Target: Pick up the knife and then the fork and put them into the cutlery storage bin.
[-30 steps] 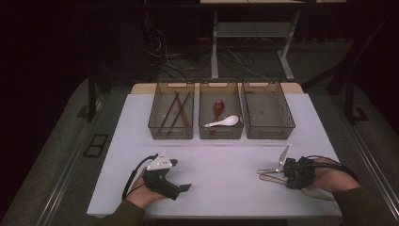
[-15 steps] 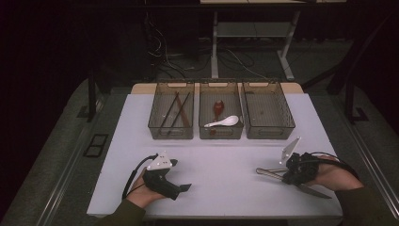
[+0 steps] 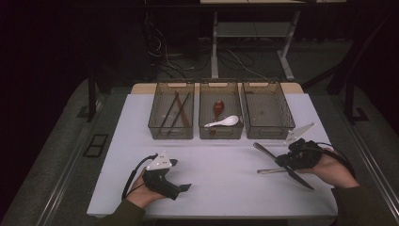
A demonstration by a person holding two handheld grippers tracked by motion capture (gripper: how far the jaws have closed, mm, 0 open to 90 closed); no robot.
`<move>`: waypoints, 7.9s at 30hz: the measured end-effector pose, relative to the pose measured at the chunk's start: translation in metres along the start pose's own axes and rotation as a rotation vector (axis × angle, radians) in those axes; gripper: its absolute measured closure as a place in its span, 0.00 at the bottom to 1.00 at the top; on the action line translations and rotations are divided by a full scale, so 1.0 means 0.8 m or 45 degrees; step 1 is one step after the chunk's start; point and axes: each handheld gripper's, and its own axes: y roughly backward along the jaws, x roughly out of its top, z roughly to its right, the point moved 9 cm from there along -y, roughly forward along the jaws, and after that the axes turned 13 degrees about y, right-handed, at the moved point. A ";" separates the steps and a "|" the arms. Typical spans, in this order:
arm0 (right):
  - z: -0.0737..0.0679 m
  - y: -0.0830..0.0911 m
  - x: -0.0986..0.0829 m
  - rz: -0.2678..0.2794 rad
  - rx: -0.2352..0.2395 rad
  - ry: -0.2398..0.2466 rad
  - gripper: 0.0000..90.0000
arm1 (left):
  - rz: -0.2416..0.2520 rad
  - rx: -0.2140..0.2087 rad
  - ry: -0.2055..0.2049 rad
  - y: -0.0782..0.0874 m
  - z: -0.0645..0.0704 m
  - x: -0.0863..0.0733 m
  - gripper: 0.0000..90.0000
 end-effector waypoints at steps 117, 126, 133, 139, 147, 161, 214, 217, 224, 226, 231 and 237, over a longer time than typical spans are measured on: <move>0.252 -0.043 0.076 0.164 -0.381 -0.524 0.89 | 0.045 -0.029 0.024 0.008 -0.004 -0.002 0.00; 0.248 -0.064 0.073 0.086 -0.344 -0.505 0.88 | 0.043 -0.032 0.027 0.008 -0.004 -0.003 0.00; 0.247 -0.077 0.074 0.052 -0.345 -0.493 0.83 | 0.042 -0.032 0.025 0.009 -0.004 -0.003 0.00; 0.246 -0.071 0.071 0.075 -0.341 -0.498 0.72 | 0.042 -0.033 0.022 0.009 -0.004 -0.003 0.00; 0.231 -0.043 0.076 0.216 -0.293 -0.495 0.60 | 0.042 -0.030 0.027 0.009 -0.003 -0.003 0.00; 0.162 0.012 0.066 0.343 -0.272 -0.379 0.74 | 0.038 -0.026 0.022 0.008 -0.003 -0.003 0.00; 0.076 -0.005 -0.136 -0.099 -0.182 -0.360 0.99 | 0.034 -0.026 0.025 0.006 -0.001 -0.003 0.00; 0.074 -0.003 -0.138 -0.099 -0.173 -0.365 0.99 | 0.037 -0.026 0.028 0.006 -0.001 -0.003 0.00; 0.067 -0.003 -0.145 -0.117 -0.146 -0.360 0.99 | 0.035 -0.026 0.025 0.006 -0.001 -0.003 0.00; 0.063 -0.002 -0.147 -0.119 -0.134 -0.359 0.99 | 0.034 -0.025 0.025 0.006 -0.001 -0.003 0.00; 0.051 0.002 -0.153 -0.121 -0.111 -0.348 0.99 | 0.030 -0.027 0.021 0.005 -0.001 -0.003 0.00; 0.034 0.007 -0.158 -0.130 -0.084 -0.333 0.99 | 0.028 -0.030 0.022 0.005 0.001 -0.003 0.00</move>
